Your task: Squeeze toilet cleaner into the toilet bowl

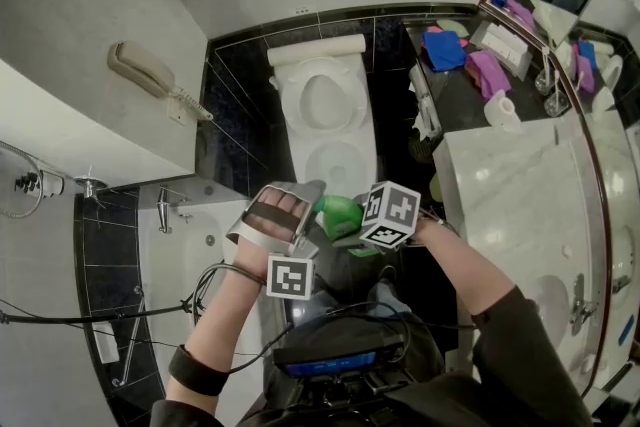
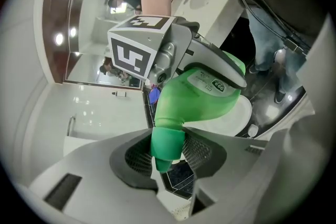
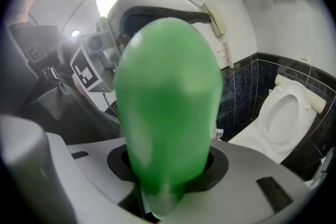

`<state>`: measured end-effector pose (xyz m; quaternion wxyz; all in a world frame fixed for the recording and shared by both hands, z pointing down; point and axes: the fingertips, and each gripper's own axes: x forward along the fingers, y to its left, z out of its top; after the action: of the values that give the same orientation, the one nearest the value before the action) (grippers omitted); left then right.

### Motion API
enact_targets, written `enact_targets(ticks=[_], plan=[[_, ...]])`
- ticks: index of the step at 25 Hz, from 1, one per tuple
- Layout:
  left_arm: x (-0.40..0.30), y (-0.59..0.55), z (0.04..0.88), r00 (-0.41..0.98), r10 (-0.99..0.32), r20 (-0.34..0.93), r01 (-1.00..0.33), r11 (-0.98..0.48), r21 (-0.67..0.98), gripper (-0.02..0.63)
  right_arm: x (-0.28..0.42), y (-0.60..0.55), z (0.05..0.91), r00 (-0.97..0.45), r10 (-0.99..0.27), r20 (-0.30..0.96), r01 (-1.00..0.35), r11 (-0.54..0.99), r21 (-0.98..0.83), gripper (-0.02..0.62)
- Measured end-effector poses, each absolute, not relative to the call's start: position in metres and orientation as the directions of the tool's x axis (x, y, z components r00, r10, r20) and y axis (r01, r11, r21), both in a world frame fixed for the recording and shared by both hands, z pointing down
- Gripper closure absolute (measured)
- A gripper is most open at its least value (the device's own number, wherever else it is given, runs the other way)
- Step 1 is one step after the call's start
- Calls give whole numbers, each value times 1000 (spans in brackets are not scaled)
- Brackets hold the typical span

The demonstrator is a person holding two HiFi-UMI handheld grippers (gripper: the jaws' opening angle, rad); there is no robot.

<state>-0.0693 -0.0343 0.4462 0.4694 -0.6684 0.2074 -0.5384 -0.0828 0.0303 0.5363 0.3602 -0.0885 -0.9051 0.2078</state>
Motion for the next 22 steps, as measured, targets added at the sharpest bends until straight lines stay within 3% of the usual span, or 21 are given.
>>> enact_targets(ticks=[11,14,20,22], plan=[[-72,-27,444,348,-680,645,101,-657,-747,238,-80,28,539,-711,302,635,19,911,-413,408],[-85,-20,444,376,-598,708,84,-739,-668,231,-77,24,542,-689,285,666,34,931,-364,408],[-88,2,440,545,-297,785,-95,-951,-293,224,-72,17,545,-630,246,736,81,964,-254,408],[-85,5,435,587,-245,772,-119,-969,-217,263,-73,18,541,-623,244,743,96,967,-237,408]])
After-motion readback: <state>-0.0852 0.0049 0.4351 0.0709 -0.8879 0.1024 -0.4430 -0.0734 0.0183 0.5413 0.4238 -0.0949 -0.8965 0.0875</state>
